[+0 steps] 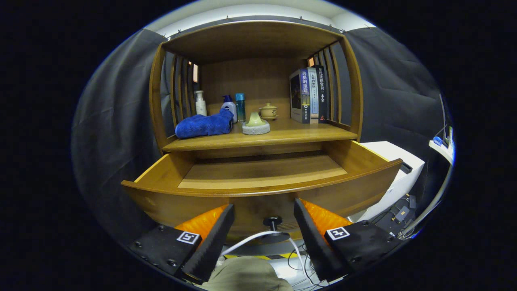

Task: Pull open the drawer, take out the items inside it, and place them on the countertop above the cabinet.

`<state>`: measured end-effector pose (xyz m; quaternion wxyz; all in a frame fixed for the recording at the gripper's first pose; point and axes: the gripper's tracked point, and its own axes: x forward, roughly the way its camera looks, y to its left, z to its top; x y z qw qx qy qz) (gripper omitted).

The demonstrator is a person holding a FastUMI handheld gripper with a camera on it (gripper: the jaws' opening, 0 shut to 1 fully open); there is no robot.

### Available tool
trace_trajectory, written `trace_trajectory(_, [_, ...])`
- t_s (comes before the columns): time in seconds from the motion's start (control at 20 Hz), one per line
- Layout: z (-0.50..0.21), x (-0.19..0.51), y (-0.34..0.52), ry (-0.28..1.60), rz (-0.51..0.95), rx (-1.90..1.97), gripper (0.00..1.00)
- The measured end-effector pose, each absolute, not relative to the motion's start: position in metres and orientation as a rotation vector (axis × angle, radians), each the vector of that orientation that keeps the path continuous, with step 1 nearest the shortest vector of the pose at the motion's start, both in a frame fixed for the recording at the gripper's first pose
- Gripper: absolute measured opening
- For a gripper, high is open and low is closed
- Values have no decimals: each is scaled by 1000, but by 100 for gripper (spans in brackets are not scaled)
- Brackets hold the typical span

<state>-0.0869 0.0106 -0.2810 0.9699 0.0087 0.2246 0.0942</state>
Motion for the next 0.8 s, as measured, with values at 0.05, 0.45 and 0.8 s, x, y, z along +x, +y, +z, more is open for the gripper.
trace_trajectory(0.05, [-281, -80, 12, 455, 193, 23, 98])
trace_trajectory(0.45, [-281, -33, 20, 448, 197, 27, 99])
trace_trajectory(0.8, [-284, -3, 27, 447, 197, 29, 99])
